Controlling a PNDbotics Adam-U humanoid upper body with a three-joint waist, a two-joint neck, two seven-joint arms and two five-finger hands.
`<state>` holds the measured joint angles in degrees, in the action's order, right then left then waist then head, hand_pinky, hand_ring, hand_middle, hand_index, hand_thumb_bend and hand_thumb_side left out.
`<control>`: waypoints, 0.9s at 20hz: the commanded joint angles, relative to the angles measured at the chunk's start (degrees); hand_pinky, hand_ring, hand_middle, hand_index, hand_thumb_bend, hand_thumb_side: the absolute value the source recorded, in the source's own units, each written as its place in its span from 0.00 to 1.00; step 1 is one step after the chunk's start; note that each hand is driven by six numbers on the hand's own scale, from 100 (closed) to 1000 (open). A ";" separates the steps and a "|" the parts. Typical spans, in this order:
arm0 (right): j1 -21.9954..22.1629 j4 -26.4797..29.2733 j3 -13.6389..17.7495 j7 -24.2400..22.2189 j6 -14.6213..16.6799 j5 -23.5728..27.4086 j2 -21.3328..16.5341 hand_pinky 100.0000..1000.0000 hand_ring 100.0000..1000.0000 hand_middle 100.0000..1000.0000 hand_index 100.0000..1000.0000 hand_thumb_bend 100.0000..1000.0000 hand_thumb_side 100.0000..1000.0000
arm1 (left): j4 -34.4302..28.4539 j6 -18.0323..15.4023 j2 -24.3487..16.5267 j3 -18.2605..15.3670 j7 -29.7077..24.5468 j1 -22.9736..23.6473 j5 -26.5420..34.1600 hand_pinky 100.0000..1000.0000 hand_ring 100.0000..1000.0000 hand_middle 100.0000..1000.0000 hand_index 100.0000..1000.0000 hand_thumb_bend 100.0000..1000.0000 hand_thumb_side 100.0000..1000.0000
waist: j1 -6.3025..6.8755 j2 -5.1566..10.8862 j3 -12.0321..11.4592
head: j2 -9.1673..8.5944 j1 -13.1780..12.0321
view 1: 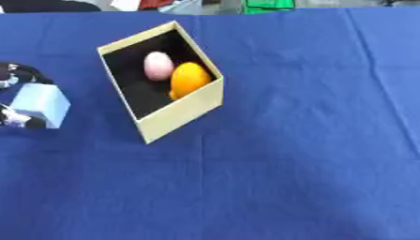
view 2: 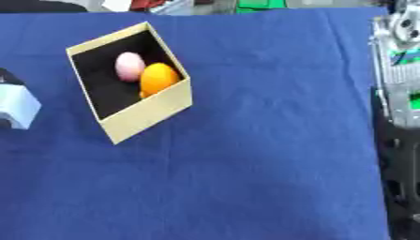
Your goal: Pick up objects on the table and place them in the box.
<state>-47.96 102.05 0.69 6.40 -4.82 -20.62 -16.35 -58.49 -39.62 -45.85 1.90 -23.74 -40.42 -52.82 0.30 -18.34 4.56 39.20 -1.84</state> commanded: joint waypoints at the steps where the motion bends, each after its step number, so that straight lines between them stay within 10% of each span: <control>1: -1.17 1.52 0.56 0.08 -0.11 0.44 -0.23 0.89 1.00 0.71 0.88 0.00 0.61 | 0.03 -5.40 -1.36 -0.69 -4.21 -1.02 -0.17 0.80 0.80 0.61 0.88 0.69 0.93 | 0.12 1.02 -0.01 | -0.62 0.21; 9: -0.75 1.62 0.81 0.35 -0.50 0.57 0.00 0.89 1.00 0.70 0.88 0.00 0.61 | -0.52 -6.54 -1.27 -0.65 -1.93 -0.89 2.23 0.70 0.67 0.44 0.74 0.33 0.64 | 0.17 1.23 -0.17 | -0.62 0.35; 14: -0.46 1.76 0.81 0.38 -0.60 0.49 0.10 0.89 1.00 0.70 0.88 0.00 0.61 | -1.46 -6.82 -1.52 -0.38 -1.74 -0.83 3.53 0.66 0.62 0.40 0.68 0.04 0.14 | 0.31 1.59 -0.35 | -0.29 0.69; 18: -0.06 1.98 0.89 0.44 -0.69 0.47 0.25 0.89 1.00 0.70 0.88 0.00 0.62 | -2.18 -6.39 -1.70 -0.18 -3.06 -0.74 4.53 0.64 0.60 0.39 0.66 0.00 0.00 | 0.47 1.91 -0.56 | -0.02 0.95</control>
<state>-47.32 102.71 1.05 6.81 -5.34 -20.50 -15.71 -59.64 -41.55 -45.81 1.90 -21.82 -40.45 -48.76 0.61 -17.93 4.14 39.22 -1.07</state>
